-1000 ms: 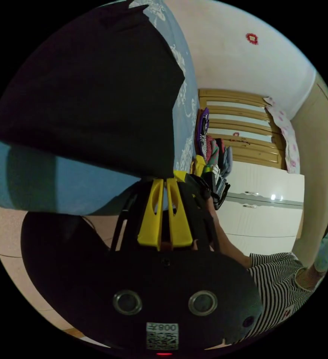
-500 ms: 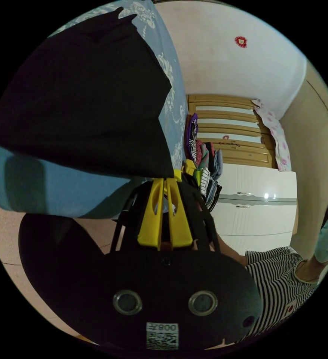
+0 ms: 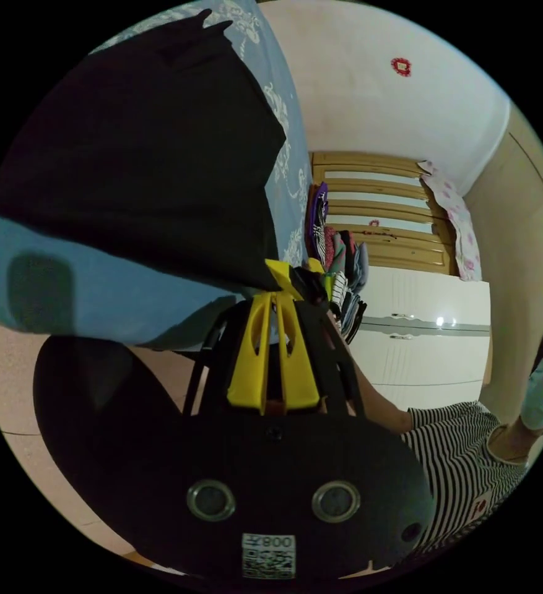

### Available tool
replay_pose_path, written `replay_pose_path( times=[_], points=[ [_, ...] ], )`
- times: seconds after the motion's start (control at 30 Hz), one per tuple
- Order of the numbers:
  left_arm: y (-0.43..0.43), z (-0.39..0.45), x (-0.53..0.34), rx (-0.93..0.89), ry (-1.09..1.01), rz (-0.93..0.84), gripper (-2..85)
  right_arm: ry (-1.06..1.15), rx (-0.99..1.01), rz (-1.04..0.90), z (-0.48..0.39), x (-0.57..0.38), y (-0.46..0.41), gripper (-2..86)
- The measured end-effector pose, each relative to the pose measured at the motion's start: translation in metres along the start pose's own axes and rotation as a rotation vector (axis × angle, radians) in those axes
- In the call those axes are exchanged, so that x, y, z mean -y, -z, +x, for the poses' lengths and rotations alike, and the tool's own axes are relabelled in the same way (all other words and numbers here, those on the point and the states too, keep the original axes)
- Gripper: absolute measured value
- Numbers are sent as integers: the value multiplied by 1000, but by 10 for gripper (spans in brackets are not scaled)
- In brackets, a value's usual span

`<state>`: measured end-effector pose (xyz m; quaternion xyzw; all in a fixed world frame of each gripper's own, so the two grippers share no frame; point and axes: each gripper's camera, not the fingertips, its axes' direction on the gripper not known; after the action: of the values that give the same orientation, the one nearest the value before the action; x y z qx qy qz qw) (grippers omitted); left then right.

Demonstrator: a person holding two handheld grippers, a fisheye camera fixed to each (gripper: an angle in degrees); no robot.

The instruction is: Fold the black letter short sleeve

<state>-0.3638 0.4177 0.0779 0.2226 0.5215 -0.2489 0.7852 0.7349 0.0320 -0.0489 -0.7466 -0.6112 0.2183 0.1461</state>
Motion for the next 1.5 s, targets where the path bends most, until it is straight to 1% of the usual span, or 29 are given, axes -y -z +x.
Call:
replay_pose_path(
  times=[0.07, 0.17, 0.33, 0.43, 0.5, 0.63, 0.8, 1.0, 1.1, 1.3, 1.5],
  points=[
    [13, -2, -6, -9, 1, 23, 35, 11, -2, -1, -3, -5, 5, 33],
    [42, -11, -19, -61, 31, 106, 60, 35, 37, 12, -12, -13, 14, 26],
    [86, -40, -39, -168, 135, 312, 91, 98, 77, 9, -33, -27, 24, 22],
    [98, -52, -45, -235, 185, 414, 101, 127, 98, 13, -44, -37, 31, 21],
    [101, -58, -47, -255, 217, 447, 108, 138, 95, 17, -51, -46, 38, 20],
    [103, -68, -53, -370, 277, 535, 118, 146, 91, 19, -57, -60, 47, 20],
    [104, -65, -57, -429, 292, 591, 120, 159, 73, 6, -64, -87, 60, 20],
    [101, -48, -68, -464, 255, 633, 114, 157, 78, 24, -65, -123, 84, 20],
    [91, -42, -74, -459, 267, 604, 101, 154, 85, 34, -64, -143, 98, 20],
    [64, -23, -89, -443, 309, 595, 41, 140, 59, 40, -59, -189, 126, 21],
    [36, 28, -114, -384, 193, 517, 29, 155, 48, 53, -54, -251, 173, 18]
  ],
)
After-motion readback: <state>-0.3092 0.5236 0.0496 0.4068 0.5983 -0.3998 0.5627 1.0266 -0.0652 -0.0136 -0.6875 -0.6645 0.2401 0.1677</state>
